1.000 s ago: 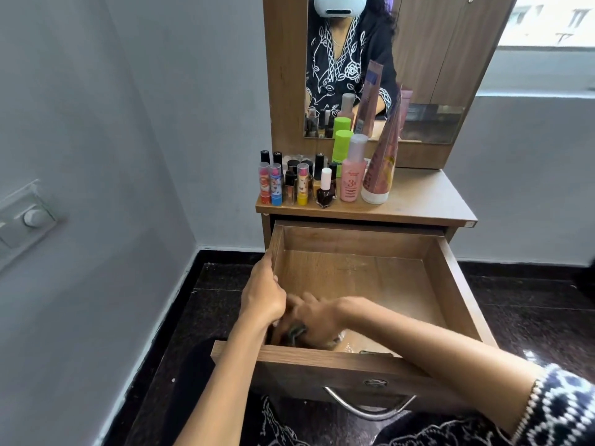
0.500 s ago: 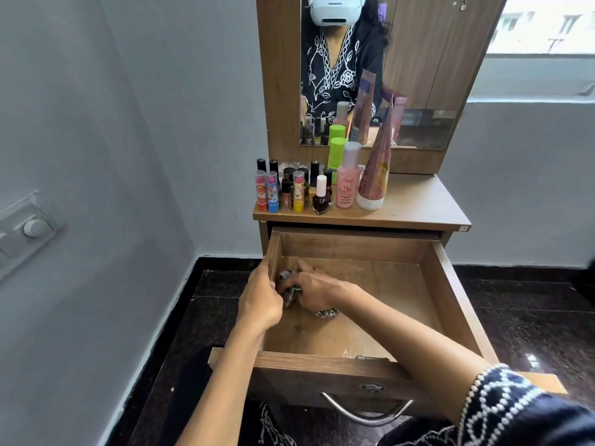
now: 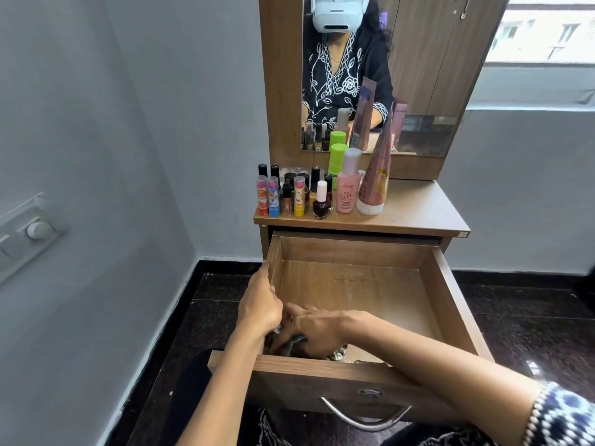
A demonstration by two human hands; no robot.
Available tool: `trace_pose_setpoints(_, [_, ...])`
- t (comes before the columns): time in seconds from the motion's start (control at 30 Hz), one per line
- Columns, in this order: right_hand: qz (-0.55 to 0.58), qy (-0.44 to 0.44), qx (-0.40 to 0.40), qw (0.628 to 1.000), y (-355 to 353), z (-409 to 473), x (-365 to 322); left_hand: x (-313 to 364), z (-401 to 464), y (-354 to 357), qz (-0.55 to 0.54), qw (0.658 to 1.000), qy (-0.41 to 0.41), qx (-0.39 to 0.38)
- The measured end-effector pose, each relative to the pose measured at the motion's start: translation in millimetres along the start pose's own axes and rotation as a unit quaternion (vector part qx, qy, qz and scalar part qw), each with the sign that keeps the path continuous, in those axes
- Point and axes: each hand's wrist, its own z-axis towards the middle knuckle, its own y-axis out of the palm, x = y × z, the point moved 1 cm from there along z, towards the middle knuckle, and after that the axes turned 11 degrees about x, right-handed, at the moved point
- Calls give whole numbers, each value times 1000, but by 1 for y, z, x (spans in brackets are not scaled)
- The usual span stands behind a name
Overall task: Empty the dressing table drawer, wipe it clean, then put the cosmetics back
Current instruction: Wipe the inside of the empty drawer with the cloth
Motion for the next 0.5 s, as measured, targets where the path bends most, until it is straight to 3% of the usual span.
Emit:
trace_pose_setpoints(0.27, [46,102,144,983,-20,33,28,0,0,-1,7,1000,5,-2])
trace_pose_setpoints(0.5, [79,183,198,960,-29,58,40,-1,0,1,6,1000,7,1])
